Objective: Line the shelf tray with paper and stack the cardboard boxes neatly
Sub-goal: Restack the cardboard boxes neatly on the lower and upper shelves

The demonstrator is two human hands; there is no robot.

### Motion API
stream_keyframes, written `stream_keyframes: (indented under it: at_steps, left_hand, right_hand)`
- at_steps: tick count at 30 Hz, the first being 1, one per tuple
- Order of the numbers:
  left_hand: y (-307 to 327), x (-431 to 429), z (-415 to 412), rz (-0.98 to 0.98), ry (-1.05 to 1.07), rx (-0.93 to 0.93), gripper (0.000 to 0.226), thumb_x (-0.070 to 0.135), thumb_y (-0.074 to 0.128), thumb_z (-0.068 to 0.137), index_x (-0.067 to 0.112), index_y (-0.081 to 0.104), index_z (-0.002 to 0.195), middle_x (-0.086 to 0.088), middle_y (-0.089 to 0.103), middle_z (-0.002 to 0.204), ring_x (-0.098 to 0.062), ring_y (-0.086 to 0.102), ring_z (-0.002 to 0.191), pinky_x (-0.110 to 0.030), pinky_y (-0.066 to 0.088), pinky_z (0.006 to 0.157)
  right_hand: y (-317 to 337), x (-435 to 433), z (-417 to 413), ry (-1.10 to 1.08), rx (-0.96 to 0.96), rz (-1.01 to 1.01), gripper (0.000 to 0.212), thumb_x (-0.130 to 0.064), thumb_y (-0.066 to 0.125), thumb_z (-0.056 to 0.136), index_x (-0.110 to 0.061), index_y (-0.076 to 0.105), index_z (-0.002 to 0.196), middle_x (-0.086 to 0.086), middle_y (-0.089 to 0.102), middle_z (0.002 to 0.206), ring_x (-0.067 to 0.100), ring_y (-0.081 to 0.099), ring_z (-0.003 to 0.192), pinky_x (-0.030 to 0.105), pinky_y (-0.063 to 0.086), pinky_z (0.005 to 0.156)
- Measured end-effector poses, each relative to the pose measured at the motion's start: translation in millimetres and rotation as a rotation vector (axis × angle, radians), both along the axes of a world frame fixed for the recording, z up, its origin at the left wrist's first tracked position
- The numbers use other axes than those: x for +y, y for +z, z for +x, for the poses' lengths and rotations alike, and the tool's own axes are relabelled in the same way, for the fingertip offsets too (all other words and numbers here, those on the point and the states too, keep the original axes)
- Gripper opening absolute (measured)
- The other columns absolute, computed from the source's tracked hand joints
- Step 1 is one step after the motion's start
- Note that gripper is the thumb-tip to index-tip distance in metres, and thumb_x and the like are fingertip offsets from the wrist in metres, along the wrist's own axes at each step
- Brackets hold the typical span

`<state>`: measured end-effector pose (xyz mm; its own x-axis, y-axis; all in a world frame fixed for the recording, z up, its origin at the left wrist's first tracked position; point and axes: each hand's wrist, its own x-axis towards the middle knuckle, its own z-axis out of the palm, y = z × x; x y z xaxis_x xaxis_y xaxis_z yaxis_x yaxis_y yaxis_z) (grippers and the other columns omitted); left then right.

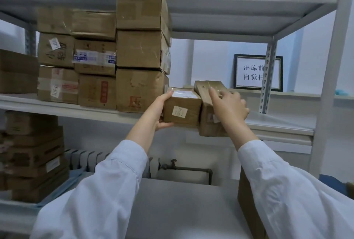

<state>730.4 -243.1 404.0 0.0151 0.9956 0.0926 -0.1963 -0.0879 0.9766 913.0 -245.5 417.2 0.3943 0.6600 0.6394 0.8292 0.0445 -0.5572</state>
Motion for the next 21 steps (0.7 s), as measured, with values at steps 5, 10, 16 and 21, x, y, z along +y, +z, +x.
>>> stream_keyframes:
  at_steps: [5, 10, 16, 21]
  left_hand:
    - [-3.6, 13.4, 2.4, 0.026, 0.064, -0.006, 0.052, 0.056, 0.065, 0.077, 0.022, 0.057, 0.115, 0.002, 0.063, 0.101, -0.019, 0.058, 0.103, -0.039, 0.052, 0.086]
    - [-14.5, 26.1, 12.4, 0.013, 0.231, -0.022, 0.097, 0.072, 0.062, 0.068, 0.017, 0.027, 0.14, -0.004, 0.035, 0.144, -0.029, 0.044, 0.127, -0.041, 0.057, 0.071]
    - [-19.4, 33.6, 18.4, 0.068, 0.465, 0.152, 0.08, 0.069, 0.047, 0.082, 0.007, 0.03, 0.13, -0.009, 0.037, 0.138, -0.03, 0.047, 0.118, -0.036, 0.048, 0.081]
    - [-23.8, 35.2, 17.5, 0.141, 0.586, 0.239, 0.066, 0.063, 0.051, 0.083, 0.011, 0.034, 0.12, -0.009, 0.035, 0.135, -0.028, 0.048, 0.112, -0.036, 0.044, 0.089]
  right_hand:
    - [-15.1, 10.3, 13.6, 0.285, 0.092, 0.395, 0.053, -0.047, 0.052, 0.089, -0.01, 0.052, 0.128, 0.015, 0.036, 0.137, 0.031, 0.041, 0.125, 0.035, 0.034, 0.105]
    - [-35.1, 23.0, 32.6, 0.435, -0.415, 0.617, 0.06, -0.056, 0.062, 0.069, -0.015, 0.05, 0.111, 0.021, 0.045, 0.116, 0.024, 0.035, 0.116, 0.029, 0.025, 0.106]
    - [-32.0, 34.2, 34.4, 0.24, -0.571, 0.622, 0.038, -0.053, 0.057, 0.072, -0.026, 0.05, 0.098, 0.008, 0.061, 0.101, 0.024, 0.04, 0.113, 0.043, 0.018, 0.103]
    - [-33.9, 20.4, 34.8, 0.161, -0.751, 0.28, 0.092, -0.07, 0.068, 0.056, -0.035, 0.043, 0.137, 0.003, 0.032, 0.151, 0.031, 0.01, 0.144, 0.05, -0.015, 0.11]
